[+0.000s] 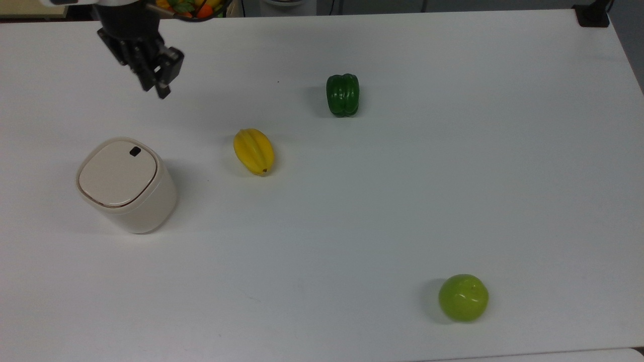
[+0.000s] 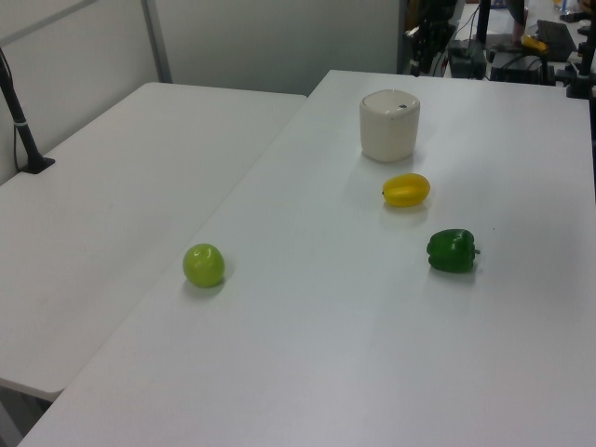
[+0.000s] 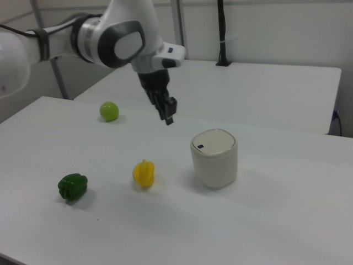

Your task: Close garbage bin

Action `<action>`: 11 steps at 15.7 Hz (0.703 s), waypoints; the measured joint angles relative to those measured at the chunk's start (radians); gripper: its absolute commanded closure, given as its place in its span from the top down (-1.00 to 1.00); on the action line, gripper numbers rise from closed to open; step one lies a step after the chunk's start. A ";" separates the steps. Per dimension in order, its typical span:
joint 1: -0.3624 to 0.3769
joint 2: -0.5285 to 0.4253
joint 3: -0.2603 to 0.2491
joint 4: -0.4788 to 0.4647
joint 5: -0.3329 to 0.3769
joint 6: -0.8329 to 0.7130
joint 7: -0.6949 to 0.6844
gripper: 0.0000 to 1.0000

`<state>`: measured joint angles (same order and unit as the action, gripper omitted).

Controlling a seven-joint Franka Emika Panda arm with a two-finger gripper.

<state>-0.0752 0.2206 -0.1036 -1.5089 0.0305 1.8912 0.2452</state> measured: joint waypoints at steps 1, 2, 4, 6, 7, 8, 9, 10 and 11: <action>0.011 -0.014 0.000 0.000 0.001 -0.036 -0.009 0.40; 0.026 -0.032 0.001 0.000 0.003 -0.078 -0.021 0.55; 0.054 -0.064 0.001 -0.001 0.006 -0.144 -0.040 1.00; 0.089 -0.096 0.002 -0.009 0.007 -0.200 -0.048 1.00; 0.106 -0.110 0.002 -0.015 0.007 -0.222 -0.050 1.00; 0.122 -0.122 0.002 -0.020 0.007 -0.245 -0.053 1.00; 0.134 -0.133 0.002 -0.024 0.007 -0.266 -0.056 1.00; 0.144 -0.142 0.002 -0.025 0.007 -0.293 -0.065 1.00; 0.154 -0.154 0.002 -0.027 0.007 -0.324 -0.079 1.00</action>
<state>0.0784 0.0666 -0.1012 -1.5355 0.0376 1.5669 0.1665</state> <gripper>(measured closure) 0.000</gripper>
